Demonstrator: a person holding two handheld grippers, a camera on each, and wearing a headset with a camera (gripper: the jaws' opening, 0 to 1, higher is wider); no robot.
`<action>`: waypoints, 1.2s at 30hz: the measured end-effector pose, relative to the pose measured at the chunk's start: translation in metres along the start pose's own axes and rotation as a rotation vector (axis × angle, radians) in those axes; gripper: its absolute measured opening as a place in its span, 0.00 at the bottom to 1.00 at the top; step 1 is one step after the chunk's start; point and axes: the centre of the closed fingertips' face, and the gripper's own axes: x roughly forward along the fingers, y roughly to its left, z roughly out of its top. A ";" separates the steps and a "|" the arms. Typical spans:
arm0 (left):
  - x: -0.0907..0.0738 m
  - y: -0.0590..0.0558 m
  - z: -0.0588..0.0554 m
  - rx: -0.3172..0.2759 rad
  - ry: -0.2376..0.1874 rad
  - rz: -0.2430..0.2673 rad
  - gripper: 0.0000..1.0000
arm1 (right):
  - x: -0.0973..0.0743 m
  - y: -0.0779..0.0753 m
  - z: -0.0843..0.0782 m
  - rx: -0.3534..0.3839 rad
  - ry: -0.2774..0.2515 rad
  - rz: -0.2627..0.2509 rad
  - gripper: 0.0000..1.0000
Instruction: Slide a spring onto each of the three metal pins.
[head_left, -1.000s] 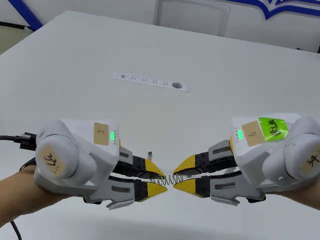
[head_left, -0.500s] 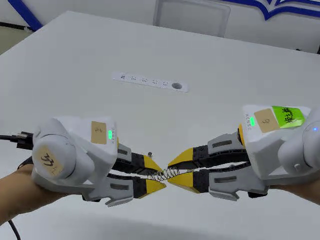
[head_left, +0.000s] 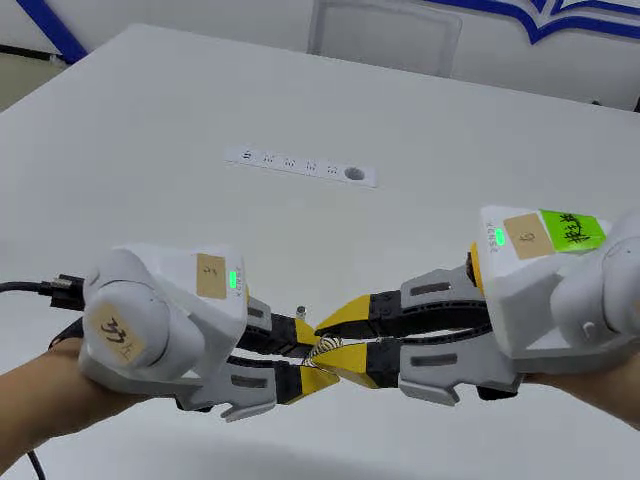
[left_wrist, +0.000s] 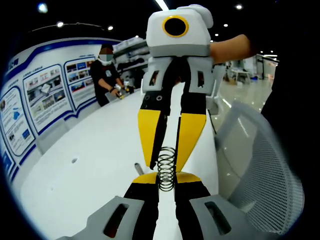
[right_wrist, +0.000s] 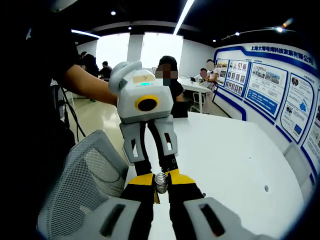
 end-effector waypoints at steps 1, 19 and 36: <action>0.000 0.001 -0.001 -0.001 0.004 0.001 0.10 | 0.001 0.000 0.000 -0.001 0.005 0.000 0.11; -0.018 0.015 0.000 -0.056 -0.045 0.050 0.11 | 0.009 -0.012 0.016 0.033 -0.044 -0.046 0.10; -0.041 0.036 -0.022 -0.130 -0.026 0.136 0.38 | 0.009 -0.048 0.027 0.092 -0.085 -0.132 0.10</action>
